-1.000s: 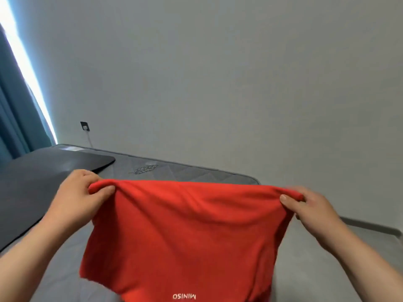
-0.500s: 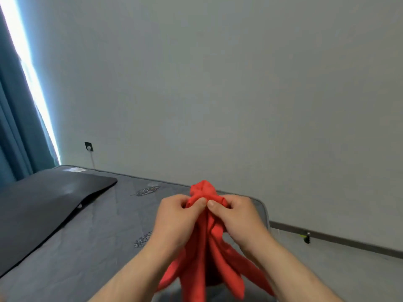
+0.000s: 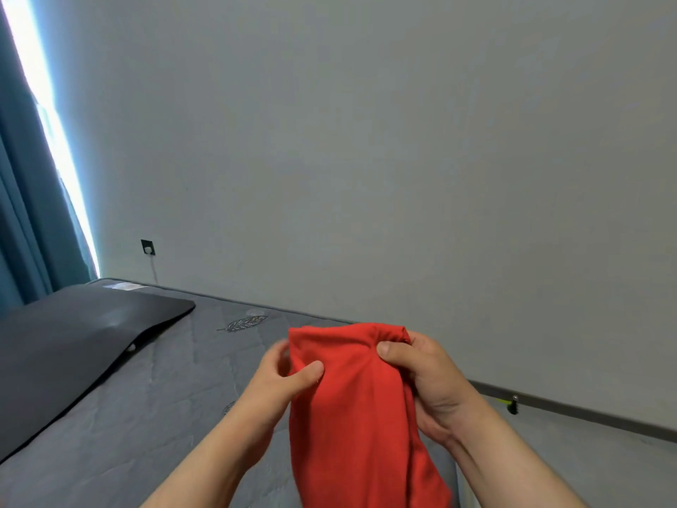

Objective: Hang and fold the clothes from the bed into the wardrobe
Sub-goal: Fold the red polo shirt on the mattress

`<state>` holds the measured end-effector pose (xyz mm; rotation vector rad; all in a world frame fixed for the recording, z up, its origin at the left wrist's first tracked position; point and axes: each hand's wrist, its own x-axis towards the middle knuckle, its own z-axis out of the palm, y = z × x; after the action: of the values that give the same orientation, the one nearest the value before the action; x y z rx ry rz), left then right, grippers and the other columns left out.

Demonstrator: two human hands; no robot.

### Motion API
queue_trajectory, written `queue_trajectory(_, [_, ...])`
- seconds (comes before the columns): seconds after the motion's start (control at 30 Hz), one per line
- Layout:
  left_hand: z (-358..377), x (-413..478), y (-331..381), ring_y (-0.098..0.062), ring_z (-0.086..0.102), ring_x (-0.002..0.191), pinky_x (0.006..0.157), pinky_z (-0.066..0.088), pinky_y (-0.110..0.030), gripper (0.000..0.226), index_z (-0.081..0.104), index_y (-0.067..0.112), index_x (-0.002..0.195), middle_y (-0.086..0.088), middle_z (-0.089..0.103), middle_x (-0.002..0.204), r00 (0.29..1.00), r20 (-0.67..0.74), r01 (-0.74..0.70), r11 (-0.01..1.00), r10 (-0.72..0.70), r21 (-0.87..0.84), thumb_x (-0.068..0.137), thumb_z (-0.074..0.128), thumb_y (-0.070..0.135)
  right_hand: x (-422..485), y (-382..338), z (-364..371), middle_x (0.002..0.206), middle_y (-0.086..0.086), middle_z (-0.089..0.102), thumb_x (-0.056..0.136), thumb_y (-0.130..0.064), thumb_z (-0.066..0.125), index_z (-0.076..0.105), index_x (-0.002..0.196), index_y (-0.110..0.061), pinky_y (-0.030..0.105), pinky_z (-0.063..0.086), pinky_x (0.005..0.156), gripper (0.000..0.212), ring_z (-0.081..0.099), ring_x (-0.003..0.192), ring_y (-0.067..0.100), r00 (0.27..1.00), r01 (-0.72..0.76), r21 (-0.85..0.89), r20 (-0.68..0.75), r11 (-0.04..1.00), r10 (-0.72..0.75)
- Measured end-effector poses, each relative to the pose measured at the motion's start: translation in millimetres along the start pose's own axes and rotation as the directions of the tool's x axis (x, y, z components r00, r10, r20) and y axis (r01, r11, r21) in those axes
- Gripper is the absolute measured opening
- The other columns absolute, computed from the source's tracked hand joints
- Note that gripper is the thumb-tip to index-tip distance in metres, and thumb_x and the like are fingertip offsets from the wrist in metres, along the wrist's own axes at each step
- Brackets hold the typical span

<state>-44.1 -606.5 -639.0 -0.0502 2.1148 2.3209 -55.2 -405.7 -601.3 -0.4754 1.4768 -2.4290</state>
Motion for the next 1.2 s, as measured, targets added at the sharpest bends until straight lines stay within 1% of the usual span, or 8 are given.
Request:
queue_trajectory(0.2, [-27.5,-4.3,-6.3,-0.025,0.069,0.068,0.064,0.058,-0.033,0.038,0.066,-0.002,0.106,-0.023,0.07,0.092,0.983,0.051,0.183,0.929,-0.176,-0.321,0.069,0.071,0.008,0.6,16.3,-8.1,0.099,0.026,0.06,0.056,-0.005,0.068,0.058,0.11,0.016,0.038,0.053,0.074,0.058,0.059,0.079,0.029,0.979,-0.196,0.075,0.072,0.978,0.191])
queue_trajectory(0.33, [-62.9,7.2,27.3,-0.024,0.065,0.066,0.068,0.051,-0.035,0.019,0.07,0.003,0.089,-0.019,0.072,0.083,0.987,-0.155,0.006,0.957,0.041,0.29,0.072,0.079,0.009,-6.7,70.2,-2.9,0.077,0.015,0.056,0.056,0.002,0.052,0.057,0.092,-0.002,0.035,0.054,0.055,0.037,0.053,0.061,0.022,0.937,-0.346,0.046,0.078,0.937,0.342])
queue_trajectory(0.53, [-52.4,77.2,3.8,-0.015,0.064,0.067,0.065,0.048,-0.031,0.019,0.066,0.014,0.076,0.0,0.069,0.069,0.999,0.036,-0.039,0.308,0.016,0.951,0.075,0.076,0.029,-4.2,195.4,-19.4,0.11,0.027,0.051,0.039,0.01,0.061,0.05,0.122,0.015,0.065,0.042,0.097,0.084,0.052,0.098,0.037,0.87,-0.473,0.344,0.036,0.811,0.492])
queue_trajectory(0.73, [35.2,157.3,-189.8,-0.013,0.051,0.07,0.063,0.036,-0.029,0.024,0.052,0.019,0.069,0.009,0.05,0.065,0.909,0.364,-0.281,0.345,-0.203,0.896,0.084,0.069,0.029,-56.1,221.7,-144.9,0.065,0.011,0.063,0.036,-0.003,0.064,0.067,0.096,-0.003,0.025,0.043,0.055,0.06,0.056,0.052,0.019,0.728,-0.645,0.012,-0.295,0.764,0.619])
queue_trajectory(0.87, [90.8,168.2,-270.5,-0.024,0.055,0.091,0.081,0.043,-0.033,0.022,0.062,0.014,0.089,0.002,0.049,0.086,0.873,0.454,-0.367,0.372,-0.177,0.853,0.087,0.065,0.036,-75.1,215.0,-210.1,0.1,0.042,0.063,0.052,0.009,0.075,0.058,0.106,0.021,0.051,0.051,0.085,0.058,0.06,0.103,0.056,0.65,-0.669,0.081,-0.418,0.739,0.635])
queue_trajectory(0.97, [91.7,150.9,-285.2,-0.023,0.054,0.096,0.084,0.043,-0.035,0.03,0.064,0.02,0.098,0.0,0.058,0.099,0.899,0.39,-0.434,0.274,0.2,0.858,0.08,0.062,0.043,-60.4,226.2,-220.8,0.111,0.041,0.06,0.085,-0.001,0.067,0.052,0.115,0.01,0.053,0.051,0.086,0.035,0.058,0.106,0.054,0.599,-0.609,0.193,-0.523,0.769,0.606])
queue_trajectory(1.1, [55.9,97.4,-280.2,-0.022,0.053,0.116,0.103,0.036,-0.041,0.028,0.064,0.017,0.11,-0.004,0.061,0.121,0.784,0.362,-0.534,0.249,0.505,0.808,0.088,0.049,0.025,-20.8,249.8,-207.0,0.106,0.01,0.073,0.055,-0.025,0.088,0.058,0.113,-0.008,0.045,0.055,0.088,0.068,0.07,0.098,0.026,0.723,-0.532,0.014,-0.513,0.847,0.463])
queue_trajectory(1.2, [1.5,74.9,-291.0,-0.021,0.042,0.134,0.11,0.025,-0.047,0.052,0.058,0.024,0.13,-0.003,0.051,0.142,0.824,0.503,-0.518,-0.015,0.259,0.855,0.089,0.045,0.053,-8.2,265.0,-203.3,0.099,0.0,0.075,0.049,-0.015,0.081,0.059,0.119,-0.019,0.042,0.055,0.089,0.074,0.071,0.091,0.018,0.786,-0.47,-0.123,-0.51,0.874,0.35])
